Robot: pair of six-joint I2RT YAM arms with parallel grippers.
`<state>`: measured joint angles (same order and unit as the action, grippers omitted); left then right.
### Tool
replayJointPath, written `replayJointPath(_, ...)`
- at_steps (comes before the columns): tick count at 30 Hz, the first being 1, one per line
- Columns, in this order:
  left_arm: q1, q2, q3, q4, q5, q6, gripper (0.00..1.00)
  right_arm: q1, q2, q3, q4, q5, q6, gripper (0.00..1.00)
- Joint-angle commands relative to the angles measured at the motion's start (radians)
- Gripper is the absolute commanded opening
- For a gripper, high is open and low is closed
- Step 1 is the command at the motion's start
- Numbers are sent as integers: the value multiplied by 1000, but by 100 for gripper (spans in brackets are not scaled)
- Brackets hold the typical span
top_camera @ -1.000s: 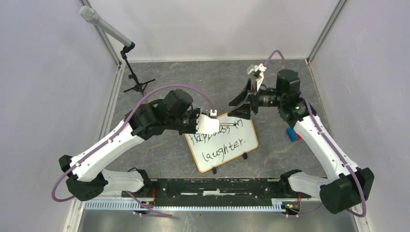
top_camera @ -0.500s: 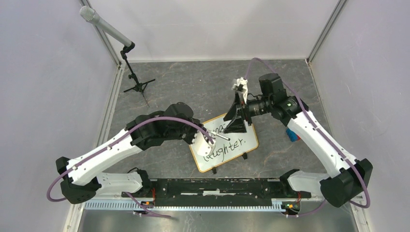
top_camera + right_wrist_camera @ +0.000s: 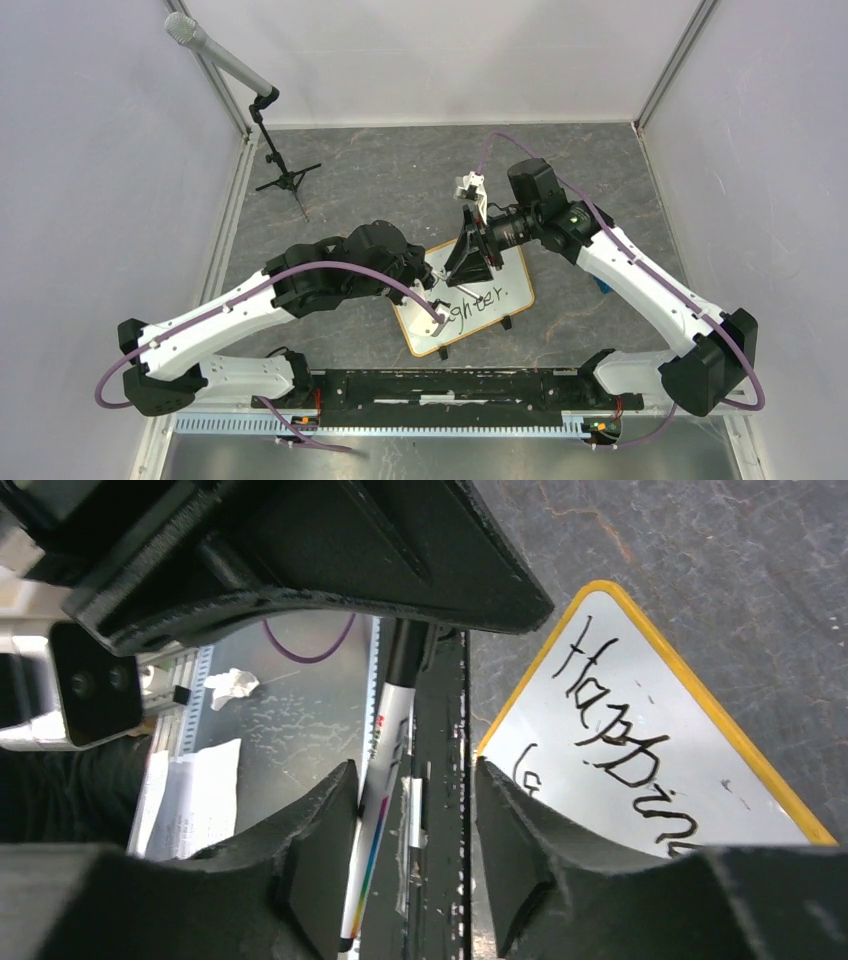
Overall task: Write a sentence on the whiteboard
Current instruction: Pass from the left arm to the right, then put down the whiteboard marker at the center of the board.
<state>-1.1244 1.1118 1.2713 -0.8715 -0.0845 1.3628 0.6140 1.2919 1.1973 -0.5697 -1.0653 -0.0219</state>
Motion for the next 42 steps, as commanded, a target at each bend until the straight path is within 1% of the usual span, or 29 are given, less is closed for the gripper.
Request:
replayJointPath(1, -9, -1, -16, 62, -26, 74, 2, 14, 5, -5, 43, -39, 17, 41)
replayJointPath(3, -8, -2, -18, 66, -27, 69, 2, 16, 6, -10, 42, -40, 19, 28)
replayJointPath(4, -9, -2, -18, 66, -28, 67, 2, 16, 6, -10, 41, -43, 20, 19)
replayJointPath(7, -9, -2, -18, 68, -44, 56, 3, 16, 8, -2, 42, -54, 20, 0)
replayJointPath(8, -9, -2, -21, 77, -50, 48, 5, 16, 7, 0, 42, -57, 20, 0)
replayJointPath(10, -9, -2, -24, 92, -59, 30, 22, 15, 5, 6, 45, -65, 20, 0)
replayJointPath(12, -9, -3, -37, 126, -77, 10, 43, 15, 7, 13, 44, -70, 20, 0)
replayJointPath(14, -9, -5, -48, 144, -88, -4, 56, 7, 17, 19, 37, -73, 20, 0)
replayJointPath(16, -9, -4, -47, 145, -87, -24, 66, -17, 26, 21, 34, -77, 20, 0)
replayJointPath(20, -7, 5, -15, 145, -90, -112, 83, -100, 29, 17, 52, -93, 56, 0)
replayJointPath(24, 9, 23, 41, 143, -72, -280, 100, -239, -2, 0, 147, -91, 103, 0)
replayJointPath(26, 41, 49, 93, 114, -33, -407, 100, -323, -13, -2, 151, -90, 84, 0)
replayJointPath(29, 130, 119, 205, 24, 57, -671, 100, -481, -12, -13, 111, -90, 32, 0)
replayJointPath(31, 208, 172, 284, -48, 154, -820, 100, -591, 12, 12, 4, -77, -100, 0)
replayJointPath(33, 298, 203, 323, -73, 248, -942, 100, -703, 50, 55, -141, -36, -281, 0)
replayJointPath(34, 340, 207, 333, -73, 298, -997, 100, -739, 68, 65, -200, -8, -345, 0)
replayJointPath(35, 388, 206, 333, -63, 340, -1035, 100, -776, 81, 63, -234, 36, -402, 0)
replayJointPath(37, 469, 199, 323, -31, 373, -1116, 100, -832, 102, 34, -267, 161, -472, 0)
replayJointPath(39, 547, 194, 301, -13, 402, -1164, 100, -873, 101, -26, -240, 240, -511, 0)
replayJointPath(42, 668, 181, 236, 5, 444, -1207, 100, -892, 94, -137, -166, 368, -551, 0)
